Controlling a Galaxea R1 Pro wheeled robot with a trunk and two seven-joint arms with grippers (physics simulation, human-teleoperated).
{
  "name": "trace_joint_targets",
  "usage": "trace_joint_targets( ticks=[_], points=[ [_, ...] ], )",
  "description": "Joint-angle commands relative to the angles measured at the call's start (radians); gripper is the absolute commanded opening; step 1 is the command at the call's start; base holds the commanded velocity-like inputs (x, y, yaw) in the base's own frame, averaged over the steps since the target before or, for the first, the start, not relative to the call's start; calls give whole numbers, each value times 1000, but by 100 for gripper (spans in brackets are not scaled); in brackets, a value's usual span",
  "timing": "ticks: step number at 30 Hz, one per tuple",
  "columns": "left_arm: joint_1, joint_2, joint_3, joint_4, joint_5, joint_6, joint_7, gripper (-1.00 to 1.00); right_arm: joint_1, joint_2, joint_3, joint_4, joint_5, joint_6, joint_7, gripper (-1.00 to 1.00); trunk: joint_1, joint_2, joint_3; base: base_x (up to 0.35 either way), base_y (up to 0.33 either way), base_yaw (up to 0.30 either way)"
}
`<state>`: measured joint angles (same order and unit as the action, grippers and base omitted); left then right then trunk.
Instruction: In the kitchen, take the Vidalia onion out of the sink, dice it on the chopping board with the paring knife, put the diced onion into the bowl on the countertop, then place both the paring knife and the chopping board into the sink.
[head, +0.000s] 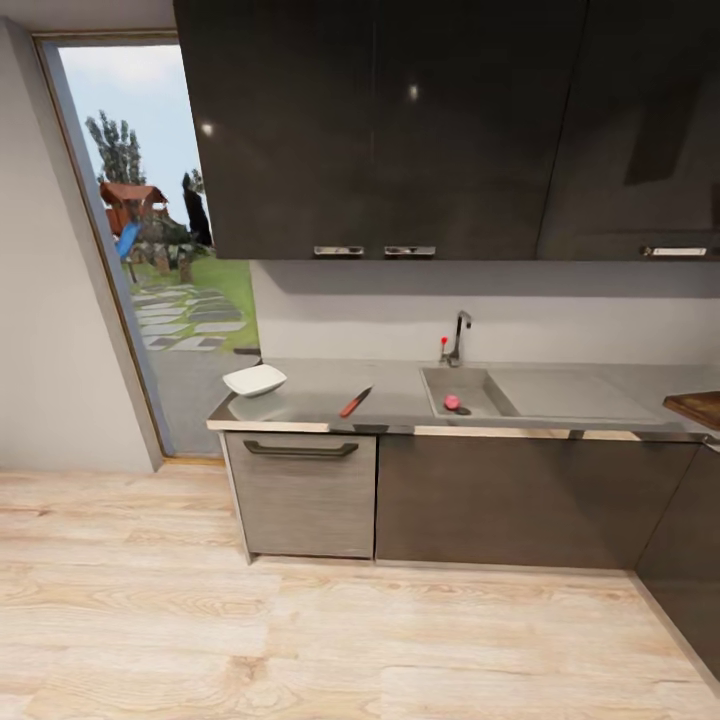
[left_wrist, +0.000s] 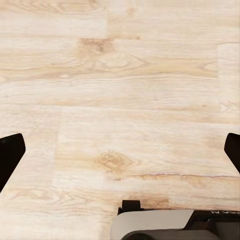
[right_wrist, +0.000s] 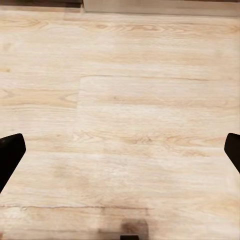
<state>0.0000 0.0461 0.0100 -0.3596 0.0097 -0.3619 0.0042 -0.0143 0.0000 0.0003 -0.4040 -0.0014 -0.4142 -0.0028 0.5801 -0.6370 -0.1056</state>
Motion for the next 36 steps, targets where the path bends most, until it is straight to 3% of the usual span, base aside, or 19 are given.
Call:
trace_joint_targets(
  ticks=[1, 36],
  points=[
    [0, 0, 1, -1, 1, -2, 0, 100, -1, 0, 0, 1, 0, -3, 0, 100, -4, 6, 2, 0, 0, 0],
    [0, 0, 1, -1, 1, 0, 0, 100, -1, 0, 0, 1, 0, -3, 0, 100, -130, 237, 105, 0, 0, 0]
  ],
)
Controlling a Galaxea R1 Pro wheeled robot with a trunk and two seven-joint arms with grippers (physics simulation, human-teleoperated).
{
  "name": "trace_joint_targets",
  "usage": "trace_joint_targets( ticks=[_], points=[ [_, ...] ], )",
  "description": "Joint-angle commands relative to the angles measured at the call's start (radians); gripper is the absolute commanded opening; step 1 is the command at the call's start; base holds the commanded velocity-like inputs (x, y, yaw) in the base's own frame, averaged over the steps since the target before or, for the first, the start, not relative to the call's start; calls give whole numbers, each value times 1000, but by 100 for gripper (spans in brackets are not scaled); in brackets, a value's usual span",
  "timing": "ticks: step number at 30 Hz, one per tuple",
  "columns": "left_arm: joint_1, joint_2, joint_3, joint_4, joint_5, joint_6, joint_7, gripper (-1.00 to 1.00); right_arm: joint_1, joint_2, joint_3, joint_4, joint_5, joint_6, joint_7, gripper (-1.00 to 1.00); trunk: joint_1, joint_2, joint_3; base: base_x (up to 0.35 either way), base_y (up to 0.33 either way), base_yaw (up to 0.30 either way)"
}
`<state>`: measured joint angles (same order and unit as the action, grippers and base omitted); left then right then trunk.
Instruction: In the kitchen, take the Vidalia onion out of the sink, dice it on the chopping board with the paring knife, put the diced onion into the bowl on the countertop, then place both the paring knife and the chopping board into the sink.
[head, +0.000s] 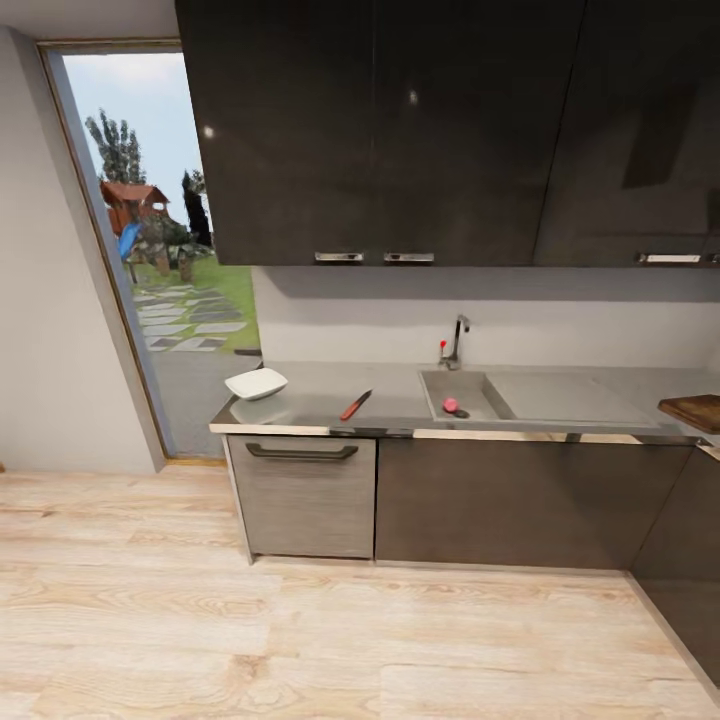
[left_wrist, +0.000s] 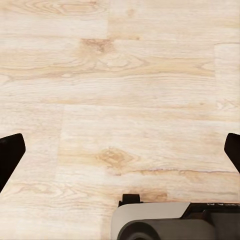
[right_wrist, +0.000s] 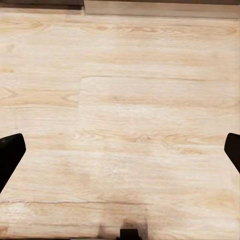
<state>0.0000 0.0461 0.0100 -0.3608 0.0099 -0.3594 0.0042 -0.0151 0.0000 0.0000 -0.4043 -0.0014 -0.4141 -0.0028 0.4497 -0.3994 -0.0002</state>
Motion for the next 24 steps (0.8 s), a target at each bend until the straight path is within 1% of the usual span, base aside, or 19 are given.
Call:
trace_joint_targets(
  ticks=[1, 24],
  points=[
    [0, 0, 1, 0, 1, -3, 0, 100, 0, 0, 0, 1, 0, -3, 0, 100, 0, -1, 0, 0, 0, 0],
    [0, 0, 1, 0, 0, -5, 0, 100, 0, 0, 1, 1, 0, -3, 0, 100, 0, -1, 0, 0, 0, 0]
  ],
)
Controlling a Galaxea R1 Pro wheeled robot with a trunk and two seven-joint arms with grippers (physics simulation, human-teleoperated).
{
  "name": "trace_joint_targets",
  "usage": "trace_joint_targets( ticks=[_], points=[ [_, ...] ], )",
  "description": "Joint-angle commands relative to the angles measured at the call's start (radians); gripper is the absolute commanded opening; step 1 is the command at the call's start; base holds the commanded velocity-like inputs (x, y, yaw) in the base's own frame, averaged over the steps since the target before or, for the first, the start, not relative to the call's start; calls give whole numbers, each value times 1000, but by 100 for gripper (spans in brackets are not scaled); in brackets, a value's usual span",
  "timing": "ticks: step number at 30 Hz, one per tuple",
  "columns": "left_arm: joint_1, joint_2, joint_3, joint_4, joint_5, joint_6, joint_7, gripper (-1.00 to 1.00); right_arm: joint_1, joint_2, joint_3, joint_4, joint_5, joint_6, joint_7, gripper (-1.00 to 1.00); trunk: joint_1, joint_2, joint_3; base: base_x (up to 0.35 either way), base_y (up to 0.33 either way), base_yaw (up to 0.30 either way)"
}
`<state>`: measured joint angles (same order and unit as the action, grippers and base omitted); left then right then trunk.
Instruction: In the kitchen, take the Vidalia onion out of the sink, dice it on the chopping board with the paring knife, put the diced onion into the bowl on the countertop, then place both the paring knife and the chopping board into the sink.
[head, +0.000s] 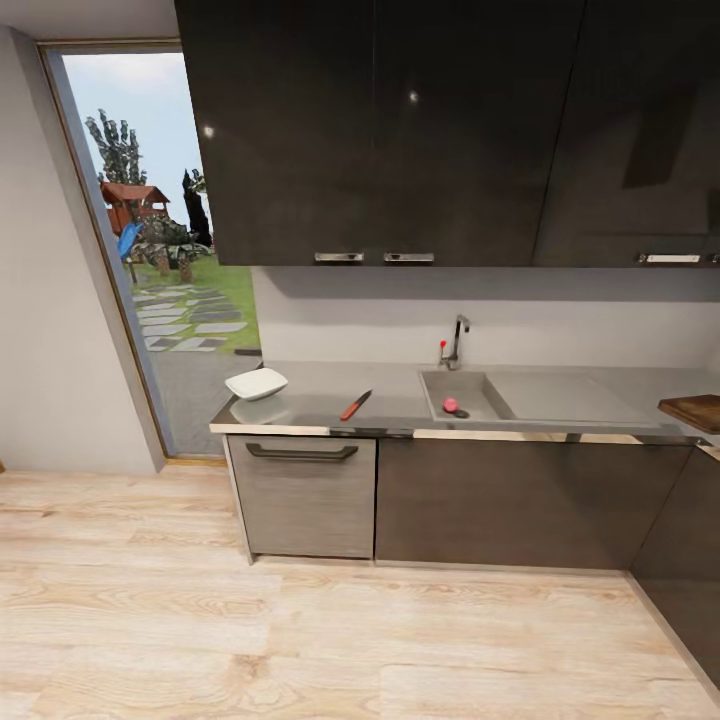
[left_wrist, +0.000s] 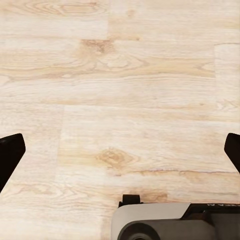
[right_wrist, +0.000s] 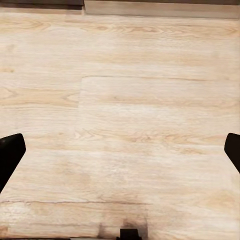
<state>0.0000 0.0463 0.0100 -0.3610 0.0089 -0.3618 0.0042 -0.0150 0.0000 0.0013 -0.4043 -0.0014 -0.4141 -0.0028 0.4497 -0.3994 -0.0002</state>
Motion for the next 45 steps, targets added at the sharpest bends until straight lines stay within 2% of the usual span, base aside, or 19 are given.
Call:
trace_joint_targets(
  ticks=[1, 21, 38, 40, 43, 44, 45],
  points=[
    [0, 0, 1, 0, 1, -3, 0, 100, 0, 0, 0, 1, 0, -3, 0, 100, 0, -1, 0, 0, 0, 0],
    [0, 0, 1, 1, 0, -3, 0, 100, 0, -3, 5, 6, 4, -5, 1, 100, 0, -1, 0, 0, 0, 0],
    [0, 0, 0, 1, 0, -3, 0, 100, 0, 5, 5, -5, 6, -5, -1, 100, 0, -1, 0, 0, 0, 0],
    [0, 0, 0, 1, 0, -3, 0, 100, 0, 8, 4, -36, 9, -2, -11, 100, 0, -1, 0, 0, 0, 0],
    [0, 0, 0, 1, 0, -3, 0, 100, 0, 13, 7, -167, 11, 33, -57, 100, 0, -1, 0, 0, 0, 0],
    [0, -1, -1, 1, 0, -3, 0, 100, 0, 14, 11, -219, 13, 71, -76, 100, 0, -1, 0, 0, 0, 0],
    [0, -1, -1, 1, 0, -3, 0, 100, 0, 16, 22, -346, 23, 189, -111, 100, 0, -1, 0, 0, 0, 0]
  ],
)
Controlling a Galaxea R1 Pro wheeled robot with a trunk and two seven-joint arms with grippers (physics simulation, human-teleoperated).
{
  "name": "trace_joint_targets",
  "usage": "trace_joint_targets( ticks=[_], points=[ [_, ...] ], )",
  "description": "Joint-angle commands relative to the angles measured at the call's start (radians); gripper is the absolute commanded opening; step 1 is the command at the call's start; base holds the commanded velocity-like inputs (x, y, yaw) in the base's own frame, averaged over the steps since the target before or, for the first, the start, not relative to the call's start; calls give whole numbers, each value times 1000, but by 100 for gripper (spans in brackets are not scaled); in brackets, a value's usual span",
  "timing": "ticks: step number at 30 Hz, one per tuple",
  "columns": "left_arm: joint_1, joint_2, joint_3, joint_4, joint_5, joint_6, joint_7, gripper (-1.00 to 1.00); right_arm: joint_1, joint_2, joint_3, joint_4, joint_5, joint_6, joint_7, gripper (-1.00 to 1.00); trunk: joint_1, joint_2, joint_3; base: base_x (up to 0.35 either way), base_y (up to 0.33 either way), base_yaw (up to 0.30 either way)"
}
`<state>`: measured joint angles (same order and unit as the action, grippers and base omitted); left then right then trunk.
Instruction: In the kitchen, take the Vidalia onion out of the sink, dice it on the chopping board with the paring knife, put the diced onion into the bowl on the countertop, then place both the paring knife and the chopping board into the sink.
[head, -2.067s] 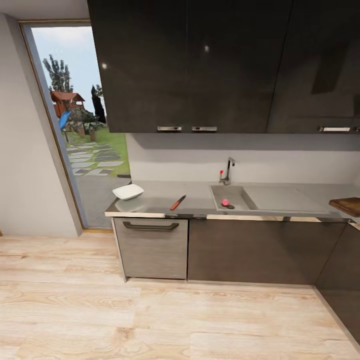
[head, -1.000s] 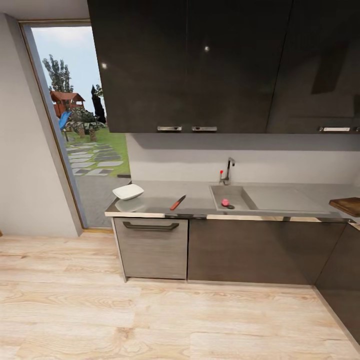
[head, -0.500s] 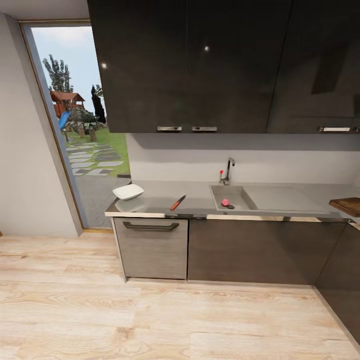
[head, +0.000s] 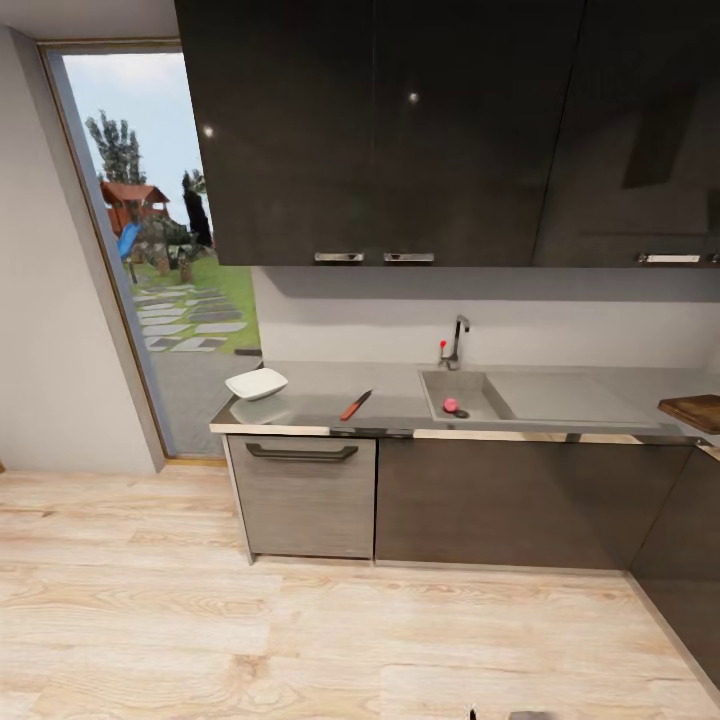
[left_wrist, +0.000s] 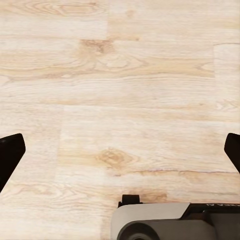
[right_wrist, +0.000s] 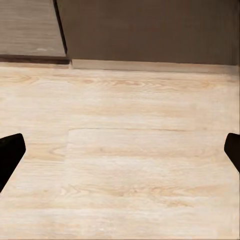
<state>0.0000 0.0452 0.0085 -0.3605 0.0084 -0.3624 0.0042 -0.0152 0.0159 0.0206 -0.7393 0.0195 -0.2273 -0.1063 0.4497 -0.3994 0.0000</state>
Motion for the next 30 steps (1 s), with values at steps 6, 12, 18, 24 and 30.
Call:
trace_joint_targets(
  ticks=[6, 12, 18, 24, 30],
  points=[
    [0, 0, 1, 0, 1, -3, 0, 100, 0, 51, 29, -432, 20, 330, -76, 100, 0, -1, 0, 0, 0, 0],
    [0, -2, 0, 4, 1, -2, 0, 100, -128, 146, 47, -666, 143, 555, -139, 100, 0, -1, 0, 0, 0, 0],
    [0, -2, 0, 19, 1, -3, -1, 100, -284, 159, 68, -697, 222, 669, -146, 100, 0, -1, 0, 0, 0, 0],
    [0, -2, 2, 44, 1, -4, -1, 100, -307, 159, 70, -726, 229, 681, -146, 100, 0, -1, 0, 0, 0, 0],
    [0, -2, 2, 50, 1, -4, -1, 100, -311, 159, 70, -773, 228, 710, -145, 100, 0, -1, 0, 152, 36, 0]
  ],
)
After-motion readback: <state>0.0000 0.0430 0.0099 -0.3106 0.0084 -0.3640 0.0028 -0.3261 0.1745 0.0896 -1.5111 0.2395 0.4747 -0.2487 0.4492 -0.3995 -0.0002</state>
